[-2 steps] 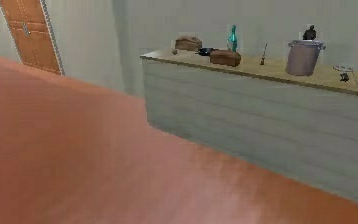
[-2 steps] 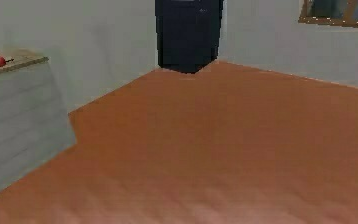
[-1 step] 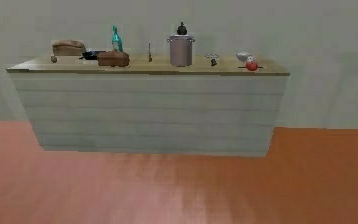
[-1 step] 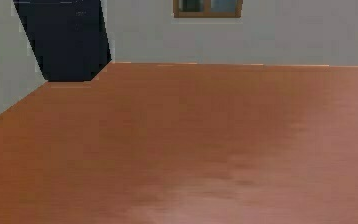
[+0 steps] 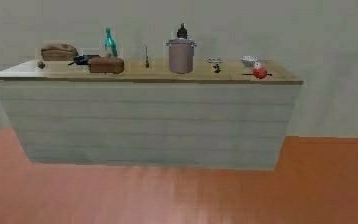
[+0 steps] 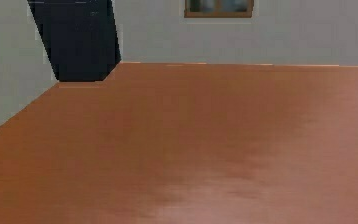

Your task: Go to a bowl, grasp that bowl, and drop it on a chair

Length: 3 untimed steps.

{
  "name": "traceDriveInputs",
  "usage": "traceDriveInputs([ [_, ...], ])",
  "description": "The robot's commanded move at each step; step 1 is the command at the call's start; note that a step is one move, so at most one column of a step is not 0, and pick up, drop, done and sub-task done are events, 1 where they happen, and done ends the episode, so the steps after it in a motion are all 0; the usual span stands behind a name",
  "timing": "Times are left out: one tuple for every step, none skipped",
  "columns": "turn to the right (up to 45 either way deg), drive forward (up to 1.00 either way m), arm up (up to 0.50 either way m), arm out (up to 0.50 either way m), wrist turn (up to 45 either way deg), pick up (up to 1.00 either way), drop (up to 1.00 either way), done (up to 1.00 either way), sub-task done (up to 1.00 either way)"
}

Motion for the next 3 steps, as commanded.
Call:
traceDriveInputs([
  [3.0, 0.0, 0.0, 0.0, 0.0, 0.0, 0.0, 0.0, 0.0],
  [0.0, 1.0, 0.0, 0.0, 0.0, 0.0, 0.0, 0.0, 0.0],
  [-45.0, 0.0, 0.0, 0.0, 0.0, 0.0, 0.0, 0.0, 0.0],
])
